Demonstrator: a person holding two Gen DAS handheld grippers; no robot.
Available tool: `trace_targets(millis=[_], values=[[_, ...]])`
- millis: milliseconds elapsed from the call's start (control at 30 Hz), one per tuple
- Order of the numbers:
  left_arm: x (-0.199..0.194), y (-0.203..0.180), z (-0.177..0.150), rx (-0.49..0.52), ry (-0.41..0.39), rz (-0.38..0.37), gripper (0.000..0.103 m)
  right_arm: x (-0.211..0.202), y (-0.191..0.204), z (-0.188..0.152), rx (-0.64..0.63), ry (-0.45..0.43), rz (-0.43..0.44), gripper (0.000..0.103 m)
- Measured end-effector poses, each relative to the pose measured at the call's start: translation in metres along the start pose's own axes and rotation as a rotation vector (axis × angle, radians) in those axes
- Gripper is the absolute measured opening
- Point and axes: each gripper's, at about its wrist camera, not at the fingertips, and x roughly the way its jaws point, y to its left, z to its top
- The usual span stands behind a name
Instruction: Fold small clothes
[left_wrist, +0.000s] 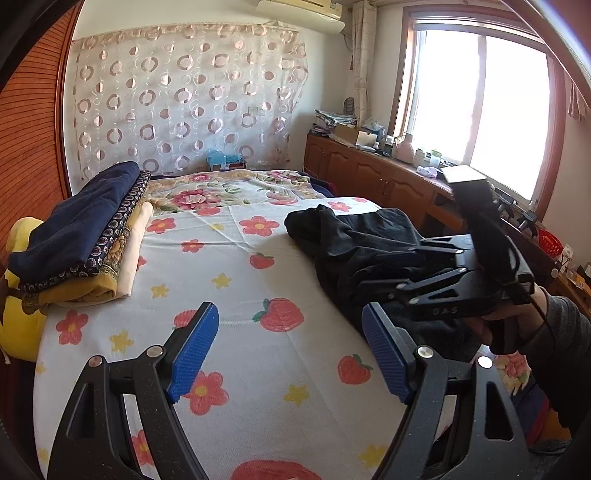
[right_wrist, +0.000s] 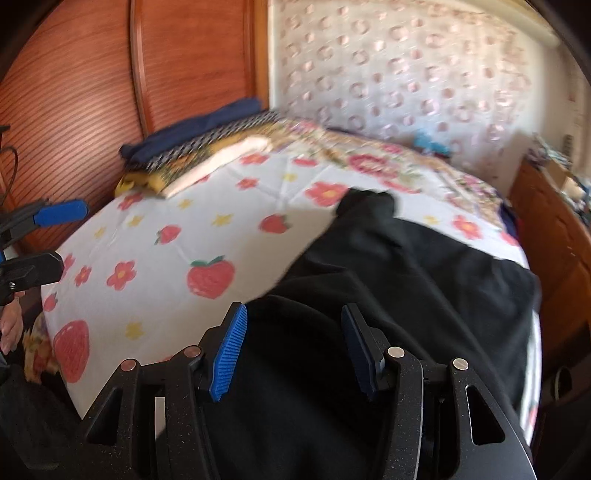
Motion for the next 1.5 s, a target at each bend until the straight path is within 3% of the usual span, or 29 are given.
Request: trace_targets(millis=[367,400,467,567,733,900,1100,1300,1367,1500], values=[[0.002,0.003,-0.002,-0.012,0.007,-0.005,0.081,0.037,-0.012,0.018,0.005,0.112,-0.001,0.054],[0.004,0.003,-0.002,-0.012,0.010,-0.006,0.081,0.041,-0.012,0.020,0.006,0.111,0.006,0.049],[0.008,0.003,-0.003,-0.011,0.018,-0.007,0.081,0.040,-0.013,0.023,-0.003,0.110,-0.006,0.014],[0.018,0.002,-0.001,-0.004,0.042,-0.010,0.081,0.025,-0.017,0.027,-0.034,0.087,-0.027,0.010],[0.041,-0.001,0.006,0.029,0.074,-0.016,0.081,-0.024,-0.042,0.043,-0.072,-0.029,-0.145,0.010],[0.065,-0.005,0.022,0.037,0.094,-0.025,0.081,-0.046,-0.102,0.057,-0.021,-0.051,-0.262,0.010],[0.101,-0.014,0.046,0.054,0.128,-0.043,0.081,-0.034,-0.165,0.062,0.054,-0.012,-0.312,0.010],[0.142,-0.014,0.065,0.053,0.166,-0.043,0.081,0.001,-0.194,0.064,0.117,0.039,-0.286,0.010],[0.157,-0.012,0.073,0.047,0.180,-0.044,0.081,0.002,-0.201,0.067,0.133,0.041,-0.270,0.022],[0.189,-0.006,0.088,0.039,0.212,-0.047,0.081,-0.005,-0.214,0.068,0.157,0.022,-0.300,0.036]])
